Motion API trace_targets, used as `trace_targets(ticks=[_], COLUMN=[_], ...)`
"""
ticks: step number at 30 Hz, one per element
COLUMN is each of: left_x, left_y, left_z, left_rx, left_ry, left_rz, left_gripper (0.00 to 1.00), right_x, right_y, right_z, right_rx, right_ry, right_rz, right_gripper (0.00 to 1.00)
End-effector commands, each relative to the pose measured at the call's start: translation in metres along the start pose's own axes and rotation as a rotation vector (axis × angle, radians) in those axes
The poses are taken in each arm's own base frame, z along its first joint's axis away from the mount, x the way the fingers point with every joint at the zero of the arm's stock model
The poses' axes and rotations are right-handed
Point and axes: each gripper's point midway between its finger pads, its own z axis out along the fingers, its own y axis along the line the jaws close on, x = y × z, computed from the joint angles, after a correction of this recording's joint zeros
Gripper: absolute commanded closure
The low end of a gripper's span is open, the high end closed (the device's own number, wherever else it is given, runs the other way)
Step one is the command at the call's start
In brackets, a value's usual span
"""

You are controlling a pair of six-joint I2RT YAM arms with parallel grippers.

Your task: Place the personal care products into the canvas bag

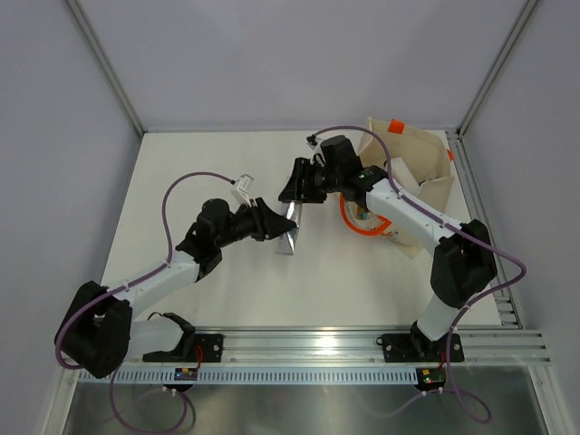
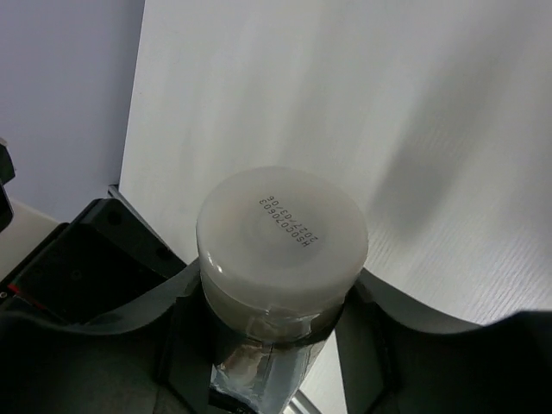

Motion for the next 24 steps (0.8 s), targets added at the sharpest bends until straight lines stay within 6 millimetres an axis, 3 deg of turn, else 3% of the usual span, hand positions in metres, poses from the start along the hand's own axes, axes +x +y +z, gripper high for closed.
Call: trace_targets(ticks=[1, 2, 5, 9, 11, 13, 15, 16, 17, 19, 24], left_x=[-0.033, -0.033, -0.034, -0.039, -0.038, -0.045, -0.043, -0.049, -0.045, -0.051, -0.045], left_y=[-0.047, -0.047, -0.048, -0.058, -0.058, -0.065, -0.063, -0.070, -0.063, -0.069, -0.056], left_z=[0.000, 0.000, -0.001, -0.007, -0.010, -0.014, -0.020, -0.023, -0.026, -0.034, -0.053], left_rx=[0.156, 0.152, 0.150, 0.171, 0.155, 0.146, 0.109, 0.109, 0.068, 0.051, -0.036], left_ry=[-0.093, -0.089, -0.084, -0.099, -0.084, -0.081, -0.050, -0.056, -0.026, -0.029, 0.006], left_rz=[0.095, 0.096, 0.117, 0.157, 0.209, 0.255, 0.313, 0.342, 0.371, 0.415, 0.481], left_gripper=[0.63, 0.51, 0.29, 0.01, 0.01, 0.01, 0.01, 0.01, 0.01, 0.01, 0.01], right_x=[-0.020, -0.023, -0.030, -0.045, -0.052, -0.070, -0.074, -0.090, -0.090, -0.101, -0.129], right_y=[0.042, 0.043, 0.052, 0.068, 0.076, 0.074, 0.075, 0.063, 0.066, 0.065, 0.038], right_z=[-0.019, -0.023, -0.043, -0.075, -0.090, -0.112, -0.132, -0.146, -0.157, -0.178, -0.227], right_rx=[-0.120, -0.117, -0.115, -0.139, -0.179, -0.197, -0.245, -0.239, -0.287, -0.283, -0.123], right_ry=[-0.061, -0.074, -0.122, -0.196, -0.201, -0.233, -0.225, -0.269, -0.264, -0.298, -0.440], right_rz=[-0.085, -0.095, -0.131, -0.225, -0.260, -0.323, -0.393, -0.388, -0.397, -0.426, -0.489], right_gripper=[0.54, 0.67, 0.86, 0.92, 0.92, 0.93, 0.96, 1.00, 1.00, 1.00, 1.00])
